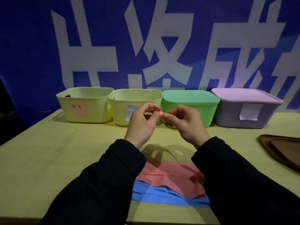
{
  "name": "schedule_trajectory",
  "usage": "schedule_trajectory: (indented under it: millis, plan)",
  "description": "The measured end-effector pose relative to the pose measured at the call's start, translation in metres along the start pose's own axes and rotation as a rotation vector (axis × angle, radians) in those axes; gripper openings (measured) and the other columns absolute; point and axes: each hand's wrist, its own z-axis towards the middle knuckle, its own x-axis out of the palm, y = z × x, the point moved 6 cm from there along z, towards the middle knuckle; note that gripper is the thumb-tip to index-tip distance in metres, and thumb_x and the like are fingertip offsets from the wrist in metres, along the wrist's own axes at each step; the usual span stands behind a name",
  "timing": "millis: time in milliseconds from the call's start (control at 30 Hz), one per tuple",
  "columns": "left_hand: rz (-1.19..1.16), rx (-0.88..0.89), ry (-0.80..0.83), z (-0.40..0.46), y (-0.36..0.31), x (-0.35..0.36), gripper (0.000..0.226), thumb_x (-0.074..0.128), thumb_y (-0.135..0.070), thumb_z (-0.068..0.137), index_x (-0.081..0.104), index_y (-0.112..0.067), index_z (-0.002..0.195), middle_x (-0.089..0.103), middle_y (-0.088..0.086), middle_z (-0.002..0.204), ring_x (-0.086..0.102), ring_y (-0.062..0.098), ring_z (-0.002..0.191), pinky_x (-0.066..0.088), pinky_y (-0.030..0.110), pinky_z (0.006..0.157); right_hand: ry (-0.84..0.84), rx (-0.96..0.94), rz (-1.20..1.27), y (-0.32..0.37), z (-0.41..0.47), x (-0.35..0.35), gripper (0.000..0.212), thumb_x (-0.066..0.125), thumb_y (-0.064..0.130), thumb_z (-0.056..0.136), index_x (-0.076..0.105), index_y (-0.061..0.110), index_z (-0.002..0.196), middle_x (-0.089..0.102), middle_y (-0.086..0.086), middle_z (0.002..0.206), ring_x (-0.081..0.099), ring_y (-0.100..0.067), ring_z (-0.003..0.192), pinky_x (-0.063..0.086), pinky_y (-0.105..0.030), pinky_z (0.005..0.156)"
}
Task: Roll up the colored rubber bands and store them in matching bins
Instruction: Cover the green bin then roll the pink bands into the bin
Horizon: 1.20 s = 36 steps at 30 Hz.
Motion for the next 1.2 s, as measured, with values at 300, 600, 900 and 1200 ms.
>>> schedule_trajectory:
  millis: [300, 600, 900, 1200]
  plan:
    - [0.035, -0.049, -0.09, 0.001, -0.006, -0.067, 0.01, 0.069, -0.006, 0.092, 0.071, -0.016, 0.094, 0.074, 0.012, 0.098, 0.073, 0.029, 0.093, 0.059, 0.043, 0.091, 0.114, 0.003, -0.03, 0.028, 0.023, 0.045, 0.009, 0.072, 0.011, 0.091, 0.073, 0.004, 0.096, 0.075, -0.013, 0.082, 0.07, -0.018, 0.072, 0.058, -0.037, 0.074]
    - [0.135, -0.028, -0.218, 0.021, 0.01, -0.149, 0.018, 0.077, -0.016, 0.089, 0.066, -0.023, 0.102, 0.071, -0.002, 0.106, 0.072, 0.021, 0.095, 0.06, 0.04, 0.088, 0.217, 0.008, -0.058, 0.051, 0.065, 0.123, 0.02, 0.078, 0.015, 0.086, 0.067, 0.001, 0.097, 0.074, -0.011, 0.078, 0.071, -0.017, 0.068, 0.059, -0.038, 0.072]
    - [0.519, 0.005, -0.405, 0.089, 0.029, -0.234, 0.016, 0.075, -0.02, 0.09, 0.064, -0.017, 0.101, 0.065, -0.004, 0.097, 0.064, 0.009, 0.09, 0.053, 0.022, 0.075, 0.129, -0.154, -0.405, 0.047, 0.146, 0.224, 0.018, 0.077, 0.039, 0.085, 0.07, 0.022, 0.087, 0.07, 0.009, 0.086, 0.065, -0.012, 0.083, 0.057, -0.04, 0.077]
    - [0.72, 0.011, -0.366, 0.132, 0.07, -0.25, 0.02, 0.057, -0.013, 0.101, 0.07, -0.019, 0.115, 0.063, -0.001, 0.127, 0.055, 0.016, 0.122, 0.04, 0.029, 0.105, 0.105, -0.224, -0.755, 0.009, 0.192, 0.27, 0.023, 0.063, 0.045, 0.095, 0.073, 0.026, 0.101, 0.076, 0.0, 0.098, 0.068, -0.023, 0.099, 0.045, -0.042, 0.108]
